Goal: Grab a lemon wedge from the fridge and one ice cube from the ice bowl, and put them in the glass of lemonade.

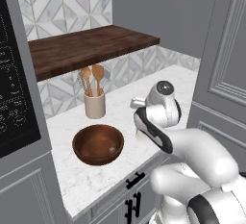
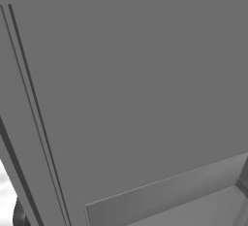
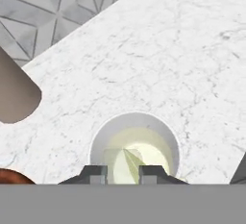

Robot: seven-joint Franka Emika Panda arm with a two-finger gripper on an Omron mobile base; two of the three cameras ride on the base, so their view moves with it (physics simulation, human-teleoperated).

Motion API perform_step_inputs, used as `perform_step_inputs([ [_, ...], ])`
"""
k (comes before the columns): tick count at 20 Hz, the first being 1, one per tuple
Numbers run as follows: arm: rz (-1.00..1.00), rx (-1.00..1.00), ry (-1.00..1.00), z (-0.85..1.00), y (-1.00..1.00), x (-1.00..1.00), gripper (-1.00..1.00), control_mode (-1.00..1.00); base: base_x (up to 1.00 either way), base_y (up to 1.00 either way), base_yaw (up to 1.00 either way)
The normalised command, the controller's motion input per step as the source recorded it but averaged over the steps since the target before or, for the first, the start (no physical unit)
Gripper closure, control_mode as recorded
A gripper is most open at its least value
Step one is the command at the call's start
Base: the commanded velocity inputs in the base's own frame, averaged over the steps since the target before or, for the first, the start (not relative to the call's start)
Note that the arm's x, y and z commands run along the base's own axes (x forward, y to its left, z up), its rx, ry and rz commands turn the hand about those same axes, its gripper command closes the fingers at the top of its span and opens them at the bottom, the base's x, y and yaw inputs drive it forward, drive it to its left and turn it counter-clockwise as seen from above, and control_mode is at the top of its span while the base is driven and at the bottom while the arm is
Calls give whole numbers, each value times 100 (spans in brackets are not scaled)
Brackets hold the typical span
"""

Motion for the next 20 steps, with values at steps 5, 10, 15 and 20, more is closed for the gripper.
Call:
perform_step_inputs([
  [5, 0, 0, 20, -43, 1, 6, 100, -100, 0, 0, 0],
  [10, 0, 0, 13, -33, 1, 15, 100, -100, 0, 0, 0],
  [15, 0, 0, 6, -10, 0, 26, 100, -100, 0, 0, 0],
  [20, 0, 0, 5, -24, 0, 21, -100, -100, 0, 0, 0],
])
